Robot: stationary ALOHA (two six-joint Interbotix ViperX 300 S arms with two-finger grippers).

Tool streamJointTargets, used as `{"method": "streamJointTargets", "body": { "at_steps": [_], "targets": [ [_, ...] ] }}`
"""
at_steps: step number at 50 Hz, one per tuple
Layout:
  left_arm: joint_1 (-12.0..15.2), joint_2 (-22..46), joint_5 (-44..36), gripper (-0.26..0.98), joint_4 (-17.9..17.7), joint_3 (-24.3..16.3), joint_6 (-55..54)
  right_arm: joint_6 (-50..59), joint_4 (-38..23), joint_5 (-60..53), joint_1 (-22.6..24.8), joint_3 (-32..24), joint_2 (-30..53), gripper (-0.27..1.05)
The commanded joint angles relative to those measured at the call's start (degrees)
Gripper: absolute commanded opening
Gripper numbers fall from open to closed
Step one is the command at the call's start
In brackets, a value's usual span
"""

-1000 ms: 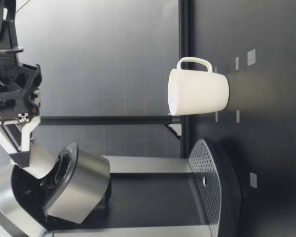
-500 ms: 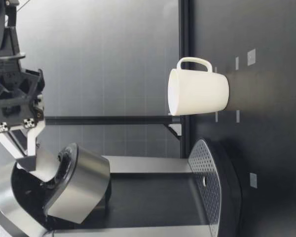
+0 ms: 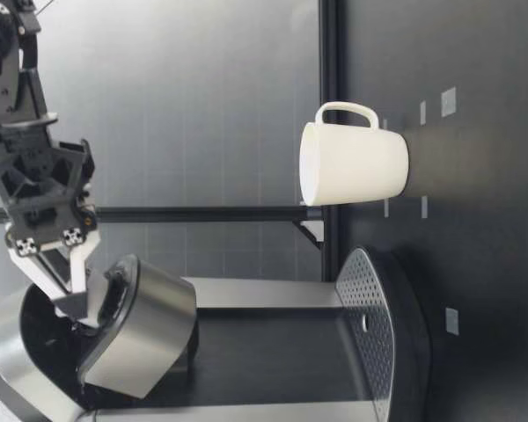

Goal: Place the coffee capsule inside the capsule container, then place the cup onto the center of the cup tray.

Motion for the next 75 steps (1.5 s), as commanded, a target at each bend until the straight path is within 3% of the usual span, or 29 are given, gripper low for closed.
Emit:
{"method": "streamJointTargets", "body": {
  "at_steps": [1, 11, 36, 45, 60, 75],
  "targets": [
    [0.18, -0.09, 0.09, 0.13, 0.26, -0.44, 0.09, 0.09, -0.09, 0.09, -0.26, -2.11, -0.62, 0.58],
    [0.18, -0.26, 0.09, 0.13, 0.26, -0.18, 0.00, 0.09, -0.09, -0.62, -0.26, -2.20, -1.05, 0.78],
    [0.18, -0.26, 0.09, 0.13, 0.18, 0.18, -0.26, 0.44, 0.00, -1.93, 0.18, -1.76, -1.23, 0.82],
    [0.18, -0.62, 0.09, 0.13, 0.18, 0.35, -0.26, 2.37, 1.76, -11.43, 0.88, 1.23, -0.88, 0.89],
    [0.18, -1.93, 0.26, 0.13, 0.26, 1.67, -1.41, 2.55, 1.67, -15.47, 1.58, 5.45, -4.31, 0.89],
    [0.18, -4.48, 11.43, 0.13, 2.20, 4.57, -6.33, 2.64, 1.67, -16.79, 5.80, 12.39, -10.55, 0.81]
  ]
}}
